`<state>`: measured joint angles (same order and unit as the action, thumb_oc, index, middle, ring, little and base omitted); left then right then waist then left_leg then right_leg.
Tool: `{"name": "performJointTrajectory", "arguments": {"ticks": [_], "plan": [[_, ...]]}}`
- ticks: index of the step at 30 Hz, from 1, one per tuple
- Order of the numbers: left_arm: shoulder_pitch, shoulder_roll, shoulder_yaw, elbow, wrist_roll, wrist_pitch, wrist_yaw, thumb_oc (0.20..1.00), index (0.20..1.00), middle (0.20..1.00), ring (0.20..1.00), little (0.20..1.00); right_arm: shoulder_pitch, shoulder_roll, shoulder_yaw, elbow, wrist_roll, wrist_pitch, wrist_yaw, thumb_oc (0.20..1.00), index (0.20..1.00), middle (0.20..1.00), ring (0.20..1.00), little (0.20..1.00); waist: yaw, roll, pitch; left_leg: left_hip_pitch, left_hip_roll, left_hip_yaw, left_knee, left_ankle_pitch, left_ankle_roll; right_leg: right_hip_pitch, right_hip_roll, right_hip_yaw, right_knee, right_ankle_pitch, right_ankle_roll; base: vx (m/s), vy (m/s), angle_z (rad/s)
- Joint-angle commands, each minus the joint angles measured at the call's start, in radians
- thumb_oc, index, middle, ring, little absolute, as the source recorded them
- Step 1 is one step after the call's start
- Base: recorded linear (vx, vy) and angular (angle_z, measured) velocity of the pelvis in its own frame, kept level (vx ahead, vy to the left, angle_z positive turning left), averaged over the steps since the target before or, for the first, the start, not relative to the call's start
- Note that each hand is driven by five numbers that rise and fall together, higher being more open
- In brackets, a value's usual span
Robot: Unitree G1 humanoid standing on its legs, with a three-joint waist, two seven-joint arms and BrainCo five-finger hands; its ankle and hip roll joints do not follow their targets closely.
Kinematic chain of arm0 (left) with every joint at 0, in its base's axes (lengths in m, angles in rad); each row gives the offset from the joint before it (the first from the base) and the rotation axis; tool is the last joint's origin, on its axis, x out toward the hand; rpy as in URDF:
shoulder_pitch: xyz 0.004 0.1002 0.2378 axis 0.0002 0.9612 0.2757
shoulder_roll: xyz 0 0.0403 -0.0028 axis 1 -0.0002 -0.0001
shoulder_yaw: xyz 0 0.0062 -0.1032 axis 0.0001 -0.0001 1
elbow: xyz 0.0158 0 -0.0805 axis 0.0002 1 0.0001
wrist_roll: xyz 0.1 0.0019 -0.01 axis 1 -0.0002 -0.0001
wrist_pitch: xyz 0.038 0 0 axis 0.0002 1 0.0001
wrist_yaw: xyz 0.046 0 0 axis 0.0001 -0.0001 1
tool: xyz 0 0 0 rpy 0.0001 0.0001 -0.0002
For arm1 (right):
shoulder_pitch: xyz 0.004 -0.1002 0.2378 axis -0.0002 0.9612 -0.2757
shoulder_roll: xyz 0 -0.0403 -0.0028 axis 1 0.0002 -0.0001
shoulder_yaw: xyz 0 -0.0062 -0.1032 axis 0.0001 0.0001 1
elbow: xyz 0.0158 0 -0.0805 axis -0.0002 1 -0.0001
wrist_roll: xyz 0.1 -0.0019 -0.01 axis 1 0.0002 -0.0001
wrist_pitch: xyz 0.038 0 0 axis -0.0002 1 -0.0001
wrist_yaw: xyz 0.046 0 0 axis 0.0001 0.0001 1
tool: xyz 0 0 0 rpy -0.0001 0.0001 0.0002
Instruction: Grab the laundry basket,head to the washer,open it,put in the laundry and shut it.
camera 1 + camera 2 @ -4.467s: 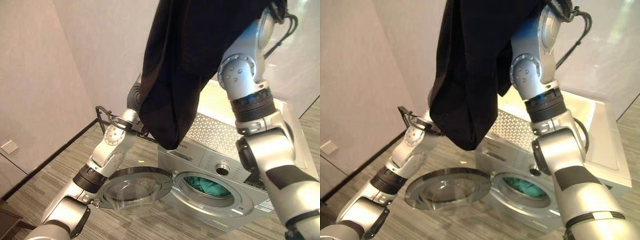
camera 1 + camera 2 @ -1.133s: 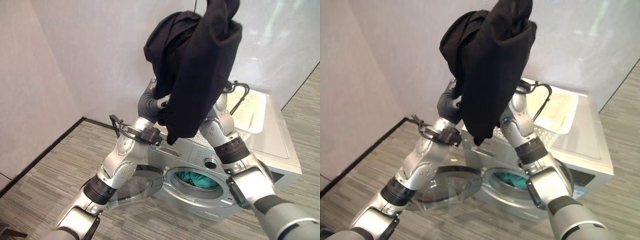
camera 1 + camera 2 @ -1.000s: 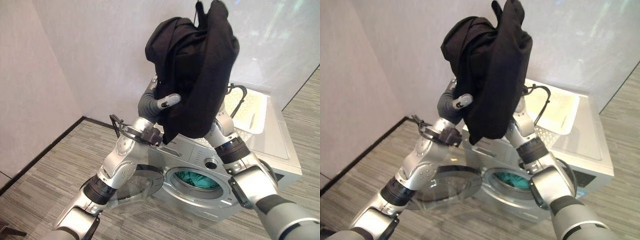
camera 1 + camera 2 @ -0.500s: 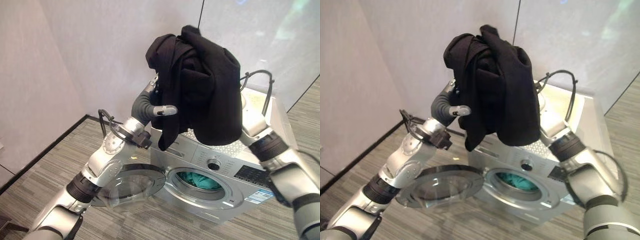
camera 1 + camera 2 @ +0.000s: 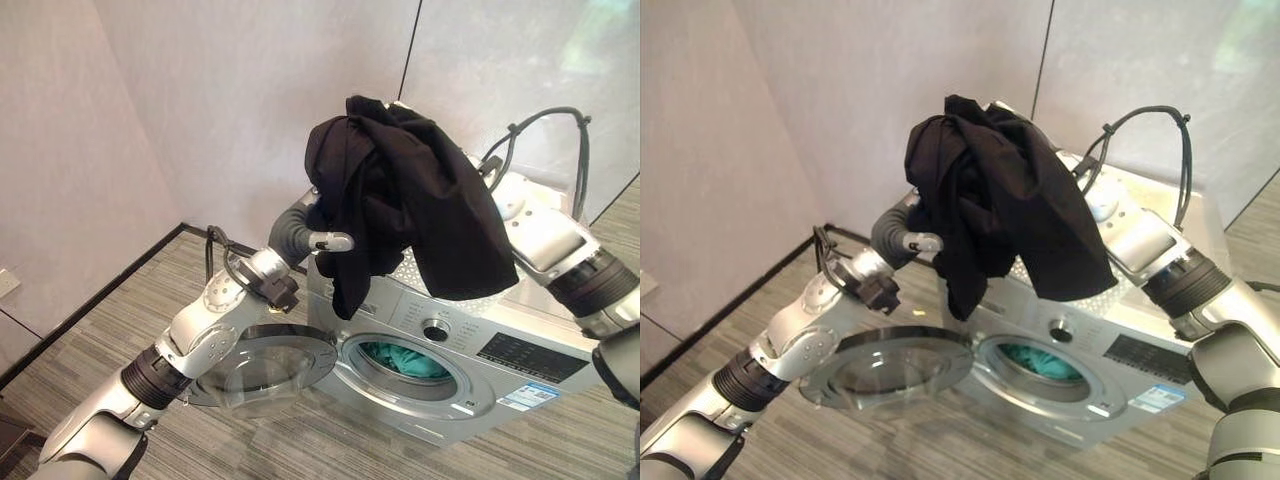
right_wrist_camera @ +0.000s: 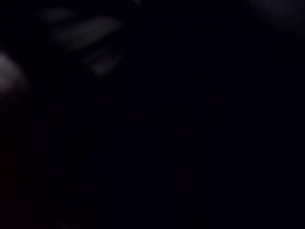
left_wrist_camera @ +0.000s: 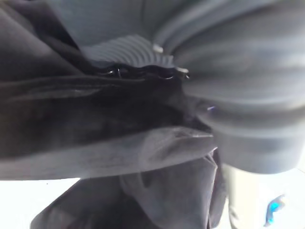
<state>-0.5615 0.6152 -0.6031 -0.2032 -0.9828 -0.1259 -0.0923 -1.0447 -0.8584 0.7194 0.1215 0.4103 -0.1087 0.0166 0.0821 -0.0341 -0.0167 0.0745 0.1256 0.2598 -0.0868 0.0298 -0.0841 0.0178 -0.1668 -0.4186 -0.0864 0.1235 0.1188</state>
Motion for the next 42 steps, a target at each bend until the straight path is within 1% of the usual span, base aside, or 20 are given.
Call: {"name": "performJointTrajectory", "arguments": {"ticks": [1, 2, 3, 6, 9, 11, 13, 16, 21, 22, 24, 25, 27, 28, 29, 30, 37, 40, 41, 42], "plan": [[-0.147, -0.074, -0.081, 0.055, -0.144, -0.016, -0.042, 1.0, 1.0, 1.0, 1.0, 1.0, -0.082, 0.096, -0.021, -0.067, 0.039, -0.108, -0.018, 0.2, 0.2, 0.2, 0.2, 0.2, 0.012, -0.039, -0.039, 0.022, -0.009, -0.046, 0.005, 0.017, -0.016, 0.046, -0.031, 0.03, 0.021, -0.016, 0.047, -0.03, -0.015, 0.0], [-0.121, -0.114, -0.08, 0.087, -0.24, 0.006, -0.057, 1.0, 1.0, 1.0, 1.0, 1.0, -0.061, 0.146, -0.047, -0.054, 0.061, -0.121, -0.031, 0.2, 0.2, 0.2, 0.2, 0.2, 0.01, -0.038, -0.038, 0.02, -0.007, -0.046, 0.004, 0.018, -0.017, 0.045, -0.032, 0.031, 0.018, -0.014, 0.047, 0.0, 0.0, 0.0], [-0.121, -0.114, -0.08, 0.088, -0.242, 0.007, -0.058, 1.0, 1.0, 1.0, 1.0, 1.0, -0.06, 0.147, -0.047, -0.055, 0.061, -0.122, -0.031, 0.2, 0.2, 0.2, 0.2, 0.2, 0.01, -0.038, -0.039, 0.02, -0.007, -0.046, 0.004, 0.018, -0.017, 0.045, -0.032, 0.031, 0.018, -0.014, 0.047, 0.0, 0.0, 0.0], [-0.065, -0.178, -0.047, 0.112, -0.301, 0.029, -0.08, 1.0, 1.0, 1.0, 1.0, 1.0, -0.028, 0.222, -0.105, -0.031, 0.039, -0.147, -0.047, 0.2, 0.2, 0.2, 0.2, 0.2, 0.01, -0.034, -0.039, 0.019, -0.004, -0.038, 0.0, 0.02, -0.018, 0.04, -0.032, 0.035, 0.012, -0.01, 0.047, 0.0, 0.0, 0.0], [-0.036, -0.227, -0.013, 0.14, -0.329, 0.022, -0.084, 1.0, 1.0, 1.0, 1.0, 1.0, 0.008, 0.257, -0.131, -0.039, -0.015, -0.155, -0.039, 0.2, 0.2, 0.2, 0.2, 0.2, 0.011, -0.032, -0.04, 0.016, -0.002, -0.037, 0.0, 0.023, -0.018, 0.035, -0.032, 0.038, 0.011, -0.009, 0.045, 0.0, -0.002, -0.01], [-0.039, -0.25, -0.009, 0.158, -0.344, 0.028, -0.103, 1.0, 1.0, 1.0, 1.0, 1.0, -0.007, 0.243, -0.113, -0.046, -0.088, -0.154, -0.038, 0.2, 0.2, 0.2, 0.2, 0.2, 0.01, -0.029, -0.04, 0.02, 0.0, -0.039, 0.0, 0.02, -0.02, 0.04, -0.029, 0.038, 0.011, -0.012, 0.045, 0.0, 0.0, 0.0], [-0.04, -0.258, -0.008, 0.161, -0.345, 0.022, -0.105, 1.0, 1.0, 1.0, 1.0, 1.0, -0.011, 0.229, -0.109, -0.045, -0.092, -0.158, -0.039, 0.2, 0.2, 0.2, 0.2, 0.2, 0.008, -0.03, -0.045, 0.014, -0.001, -0.041, 0.0, 0.024, -0.018, 0.037, -0.03, 0.035, 0.01, -0.01, 0.045, 0.0, 0.0, 0.0], [-0.042, -0.279, -0.005, 0.161, -0.348, 0.018, -0.107, 1.0, 1.0, 1.0, 1.0, 1.0, 0.009, 0.243, -0.124, -0.027, -0.089, -0.157, -0.038, 0.2, 0.2, 0.2, 0.2, 0.2, 0.004, -0.03, -0.048, 0.015, -0.002, -0.043, 0.0, 0.023, -0.018, 0.038, -0.031, 0.037, 0.01, -0.01, 0.045, 0.0, 0.0, 0.0], [-0.039, -0.276, 0.011, 0.138, -0.343, 0.018, -0.119, 1.0, 1.0, 1.0, 1.0, 1.0, 0.021, 0.214, -0.118, -0.041, -0.133, -0.151, -0.016, 0.2, 0.2, 0.2, 0.2, 0.2, 0.003, -0.03, -0.05, 0.015, -0.004, -0.044, 0.0, 0.022, -0.016, 0.038, -0.033, 0.039, 0.011, -0.009, 0.045, 0.0, 0.0, 0.0], [-0.037, -0.277, 0.021, 0.129, -0.345, 0.015, -0.125, 0.2, 0.2, 0.2, 0.2, 0.2, 0.023, 0.195, -0.115, -0.04, -0.146, -0.149, -0.01, 0.2, 0.2, 0.2, 0.2, 0.2, 0.002, -0.032, -0.052, 0.015, -0.004, -0.044, 0.001, 0.022, -0.016, 0.037, -0.033, 0.038, 0.011, -0.008, 0.045, 0.0, 0.0, 0.0], [-0.032, -0.277, 0.027, 0.115, -0.347, 0.013, -0.127, 0.2, 0.2, 0.2, 0.2, 0.2, 0.02, 0.174, -0.106, -0.046, -0.158, -0.147, -0.004, 0.2, 0.2, 0.2, 0.2, 0.2, 0.002, -0.033, -0.051, 0.014, -0.005, -0.045, 0.0, 0.022, -0.016, 0.038, -0.033, 0.039, 0.011, -0.008, 0.045, 0.0, 0.0, 0.0], [-0.032, -0.277, 0.027, 0.115, -0.347, 0.013, -0.127, 0.2, 0.2, 0.2, 0.2, 0.2, 0.02, 0.174, -0.106, -0.045, -0.158, -0.147, -0.004, 0.238, 0.238, 0.238, 0.238, 0.238, 0.002, -0.033, -0.051, 0.014, -0.005, -0.045, 0.0, 0.022, -0.016, 0.038, -0.033, 0.039, 0.011, -0.008, 0.045, 0.0, 0.0, 0.0], [-0.032, -0.277, 0.025, 0.105, -0.341, 0.007, -0.129, 0.2, 0.2, 0.2, 0.2, 0.2, 0.022, 0.16, -0.101, -0.045, -0.168, -0.146, -0.002, 0.42, 0.42, 0.42, 0.42, 0.42, 0.002, -0.034, -0.052, 0.012, -0.006, -0.046, 0.0, 0.022, -0.015, 0.037, -0.033, 0.039, 0.01, -0.008, 0.045, 0.0, 0.0, 0.0], [-0.031, -0.276, 0.027, 0.097, -0.339, 0.008, -0.133, 0.2, 0.2, 0.2, 0.2, 0.2, 0.02, 0.151, -0.097, -0.046, -0.174, -0.144, 0.005, 0.464, 0.464, 0.464, 0.464, 0.464, 0.002, -0.036, -0.052, 0.012, -0.007, -0.046, 0.0, 0.022, -0.015, 0.037, -0.033, 0.039, 0.01, -0.007, 0.045, 0.0, 0.0, 0.0], [-0.025, -0.272, 0.031, 0.089, -0.331, 0.004, -0.131, 0.2, 0.2, 0.2, 0.2, 0.2, 0.024, 0.13, -0.091, -0.045, -0.186, -0.14, 0.008, 0.871, 0.871, 0.871, 0.871, 0.871, 0.002, -0.036, -0.051, 0.01, -0.007, -0.048, 0.0, 0.022, -0.014, 0.037, -0.034, 0.038, 0.011, -0.006, 0.046, 0.0, 0.0, 0.0], [-0.024, -0.27, 0.031, 0.083, -0.326, 0.004, -0.132, 0.2, 0.2, 0.2, 0.2, 0.2, 0.027, 0.122, -0.093, -0.041, -0.194, -0.137, 0.005, 1.0, 1.0, 1.0, 1.0, 1.0, 0.002, -0.037, -0.051, 0.01, -0.008, -0.049, 0.0, 0.022, -0.014, 0.038, -0.034, 0.037, 0.011, -0.007, 0.046, 0.0, 0.0, 0.0], [-0.004, -0.243, 0.054, 0.056, -0.281, -0.005, -0.13, 0.2, 0.2, 0.2, 0.2, 0.2, 0.055, 0.047, -0.121, -0.046, -0.294, -0.134, -0.024, 1.0, 1.0, 1.0, 1.0, 1.0, -0.001, -0.038, -0.046, 0.009, -0.013, -0.055, 0.0, 0.018, -0.012, 0.041, -0.038, 0.034, 0.012, -0.007, 0.048, 0.0, 0.0, 0.0], [0.021, -0.219, 0.077, 0.05, -0.259, -0.003, -0.135, 0.2, 0.2, 0.2, 0.2, 0.2, 0.074, -0.013, -0.153, -0.05, -0.381, -0.133, -0.051, 1.0, 1.0, 1.0, 1.0, 1.0, -0.003, -0.038, -0.044, 0.01, -0.016, -0.056, 0.001, 0.014, -0.009, 0.043, -0.041, 0.033, 0.014, -0.007, 0.05, 0.01, 0.01, 0.04], [0.021, -0.219, 0.077, 0.05, -0.259, -0.003, -0.135, 0.2, 0.2, 0.2, 0.2, 0.2, 0.075, -0.013, -0.153, -0.051, -0.382, -0.133, -0.051, 1.0, 1.0, 1.0, 1.0, 1.0, -0.003, -0.038, -0.043, 0.01, -0.016, -0.056, 0.001, 0.014, -0.009, 0.043, -0.041, 0.033, 0.014, -0.007, 0.05, 0.0, 0.0, 0.0], [0.035, -0.203, 0.095, 0.044, -0.236, -0.011, -0.135, 0.2, 0.2, 0.2, 0.2, 0.2, 0.085, -0.041, -0.179, -0.05, -0.433, -0.136, -0.081, 1.0, 1.0, 1.0, 1.0, 1.0, -0.005, -0.036, -0.043, 0.011, -0.018, -0.056, 0.0, 0.013, -0.008, 0.044, -0.043, 0.035, 0.013, -0.006, 0.052, 0.0, 0.0, 0.0]]}}
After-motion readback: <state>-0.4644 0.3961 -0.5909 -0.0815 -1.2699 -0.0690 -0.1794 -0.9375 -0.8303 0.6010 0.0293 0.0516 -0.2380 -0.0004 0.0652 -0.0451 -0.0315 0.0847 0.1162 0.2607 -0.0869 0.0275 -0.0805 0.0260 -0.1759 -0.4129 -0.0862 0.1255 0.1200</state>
